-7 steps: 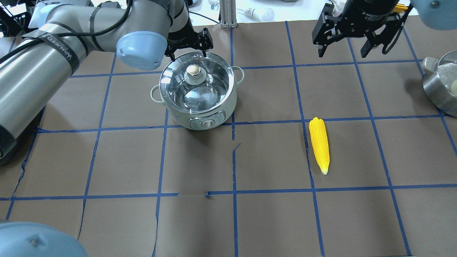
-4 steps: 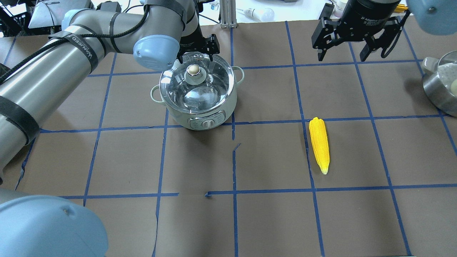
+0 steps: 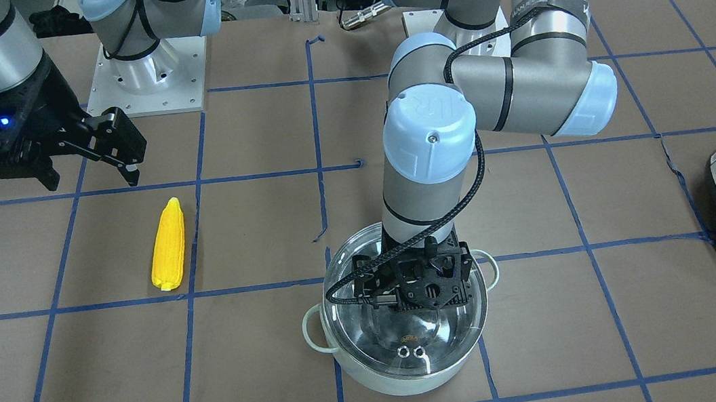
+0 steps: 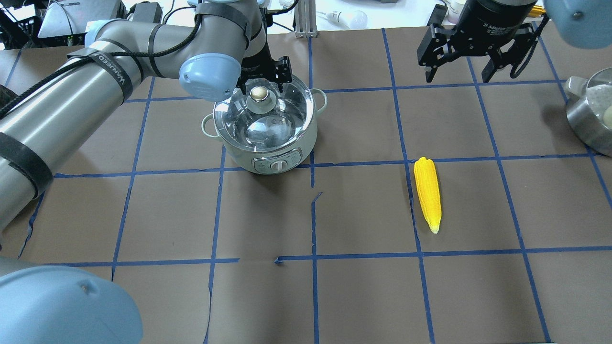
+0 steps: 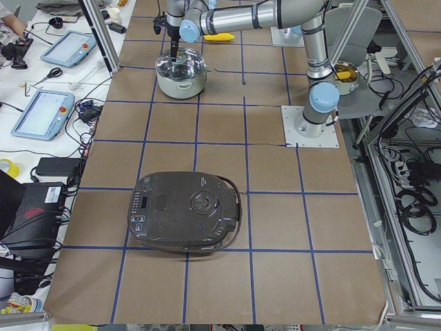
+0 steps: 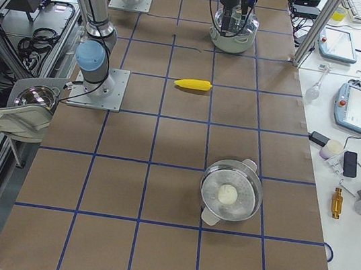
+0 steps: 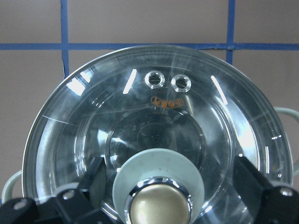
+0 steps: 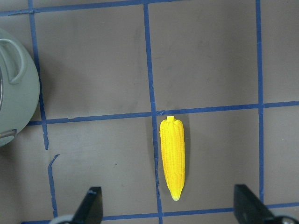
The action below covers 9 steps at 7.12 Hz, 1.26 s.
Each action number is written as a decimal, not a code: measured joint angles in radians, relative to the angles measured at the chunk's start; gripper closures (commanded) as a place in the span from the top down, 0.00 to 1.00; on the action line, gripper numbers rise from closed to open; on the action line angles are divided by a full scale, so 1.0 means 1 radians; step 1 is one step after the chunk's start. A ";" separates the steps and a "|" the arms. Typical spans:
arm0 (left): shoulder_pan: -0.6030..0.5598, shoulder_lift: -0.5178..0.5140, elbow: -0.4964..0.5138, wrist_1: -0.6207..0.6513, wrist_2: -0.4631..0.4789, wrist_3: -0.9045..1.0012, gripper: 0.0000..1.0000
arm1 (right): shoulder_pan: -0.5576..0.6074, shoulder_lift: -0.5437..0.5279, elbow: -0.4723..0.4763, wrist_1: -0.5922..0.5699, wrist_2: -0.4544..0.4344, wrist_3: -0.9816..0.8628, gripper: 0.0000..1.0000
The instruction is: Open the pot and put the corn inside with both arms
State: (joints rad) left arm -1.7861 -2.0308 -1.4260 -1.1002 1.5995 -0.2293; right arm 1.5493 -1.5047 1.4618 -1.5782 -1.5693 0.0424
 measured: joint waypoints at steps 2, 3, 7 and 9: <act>0.000 0.007 -0.015 -0.001 -0.002 0.001 0.49 | 0.000 0.001 0.000 0.000 0.000 0.000 1.00; 0.001 0.010 -0.016 0.000 -0.002 0.000 0.49 | 0.000 0.001 0.000 0.000 0.000 0.000 1.00; 0.008 0.032 -0.002 -0.014 0.003 0.001 0.34 | 0.000 0.001 0.000 0.000 0.000 -0.001 1.00; 0.071 0.066 0.018 -0.077 0.004 0.028 0.33 | 0.000 0.002 0.000 0.000 0.000 0.002 1.00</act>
State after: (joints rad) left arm -1.7148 -1.9650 -1.4083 -1.1774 1.6038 -0.2015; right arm 1.5493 -1.5024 1.4619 -1.5784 -1.5690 0.0440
